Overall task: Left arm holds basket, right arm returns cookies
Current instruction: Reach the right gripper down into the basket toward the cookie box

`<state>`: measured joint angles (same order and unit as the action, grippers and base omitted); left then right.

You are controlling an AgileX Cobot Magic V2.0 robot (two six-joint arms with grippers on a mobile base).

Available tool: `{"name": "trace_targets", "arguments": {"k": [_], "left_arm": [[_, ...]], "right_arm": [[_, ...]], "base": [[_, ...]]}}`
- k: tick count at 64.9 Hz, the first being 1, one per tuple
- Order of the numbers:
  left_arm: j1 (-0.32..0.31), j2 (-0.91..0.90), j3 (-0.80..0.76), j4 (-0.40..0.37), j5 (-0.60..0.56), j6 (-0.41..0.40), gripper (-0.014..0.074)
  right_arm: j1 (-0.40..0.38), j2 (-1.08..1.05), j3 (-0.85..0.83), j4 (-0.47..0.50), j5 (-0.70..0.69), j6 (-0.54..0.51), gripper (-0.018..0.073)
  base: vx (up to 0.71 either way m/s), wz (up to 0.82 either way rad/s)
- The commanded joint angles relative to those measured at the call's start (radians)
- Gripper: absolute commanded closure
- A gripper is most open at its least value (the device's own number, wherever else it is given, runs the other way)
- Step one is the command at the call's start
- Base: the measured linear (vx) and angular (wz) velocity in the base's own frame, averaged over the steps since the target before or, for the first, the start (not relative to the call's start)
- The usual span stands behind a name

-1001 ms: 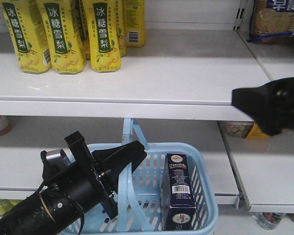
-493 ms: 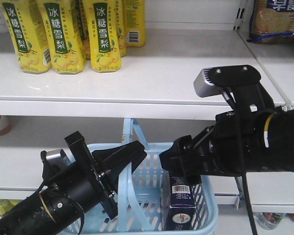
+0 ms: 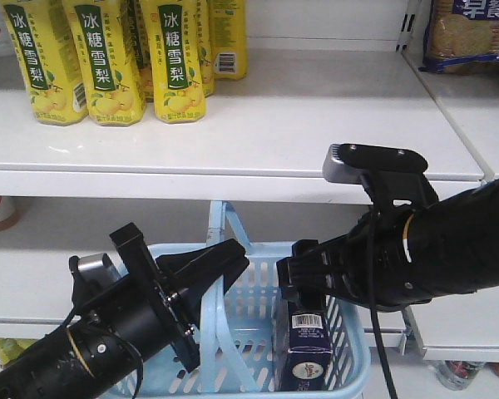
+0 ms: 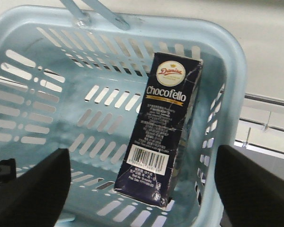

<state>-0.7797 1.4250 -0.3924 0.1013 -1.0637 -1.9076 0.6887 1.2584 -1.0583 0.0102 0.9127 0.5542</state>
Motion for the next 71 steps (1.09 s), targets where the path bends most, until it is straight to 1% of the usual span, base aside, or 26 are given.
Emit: {"name": "trace_targets", "arguments": {"k": [1,19,33,57,71], "left_arm": [[-0.006,-0.035,-0.029,-0.022,-0.304,0.003,0.0599],[-0.006,-0.035,-0.029,-0.022,-0.304,0.003,0.0599],[-0.006,-0.035,-0.029,-0.022,-0.304,0.003,0.0599],[-0.006,-0.035,-0.029,-0.022,-0.304,0.003,0.0599],[-0.006,-0.035,-0.029,-0.022,-0.304,0.003,0.0599]], "right_arm": [[-0.001,-0.006,-0.031,-0.02,-0.026,0.042,-0.002],[-0.001,0.045,-0.031,-0.039,-0.037,0.057,-0.002],[-0.001,0.089,-0.031,-0.039,-0.088,0.057,-0.002],[0.0,0.125,-0.029,-0.039,-0.13,0.057,-0.002],[0.032,0.125,-0.026,-0.055,-0.136,0.057,-0.002]], "base": [[0.0,0.0],[0.0,0.0],[0.0,0.0],[0.0,0.0],[0.0,0.0]]}}
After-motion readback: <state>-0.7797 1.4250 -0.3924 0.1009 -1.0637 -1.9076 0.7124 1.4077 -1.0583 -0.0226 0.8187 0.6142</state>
